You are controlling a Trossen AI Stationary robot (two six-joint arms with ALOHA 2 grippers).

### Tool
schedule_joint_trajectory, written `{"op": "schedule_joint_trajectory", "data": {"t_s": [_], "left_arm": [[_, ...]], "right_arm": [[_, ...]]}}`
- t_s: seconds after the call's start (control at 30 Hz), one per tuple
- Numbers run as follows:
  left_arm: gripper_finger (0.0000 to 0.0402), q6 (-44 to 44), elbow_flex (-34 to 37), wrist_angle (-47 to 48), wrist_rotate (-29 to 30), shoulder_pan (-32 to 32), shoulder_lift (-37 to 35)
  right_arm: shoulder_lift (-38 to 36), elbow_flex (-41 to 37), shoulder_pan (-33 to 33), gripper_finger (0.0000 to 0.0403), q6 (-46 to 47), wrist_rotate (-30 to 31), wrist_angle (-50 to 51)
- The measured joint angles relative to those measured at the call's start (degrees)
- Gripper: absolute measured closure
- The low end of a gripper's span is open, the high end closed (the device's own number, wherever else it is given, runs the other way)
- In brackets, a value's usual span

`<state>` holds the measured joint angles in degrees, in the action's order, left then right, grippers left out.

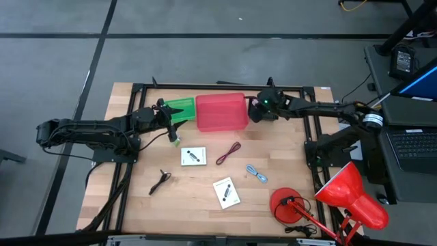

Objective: Pick and place items into bin
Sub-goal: Put the light pink charger adapter into the black bin

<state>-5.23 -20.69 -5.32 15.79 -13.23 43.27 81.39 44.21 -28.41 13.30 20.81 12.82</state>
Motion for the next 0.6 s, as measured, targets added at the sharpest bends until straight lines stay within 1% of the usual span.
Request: {"op": "schedule_joint_trajectory", "data": {"t_s": [0.6], "left_arm": [[0.0178,0.0,0.0,0.0,0.0,0.0,0.0]], "right_arm": [[7.7,0.0,-1.1,0.0312,0.0,-0.6,-0.2]]}}
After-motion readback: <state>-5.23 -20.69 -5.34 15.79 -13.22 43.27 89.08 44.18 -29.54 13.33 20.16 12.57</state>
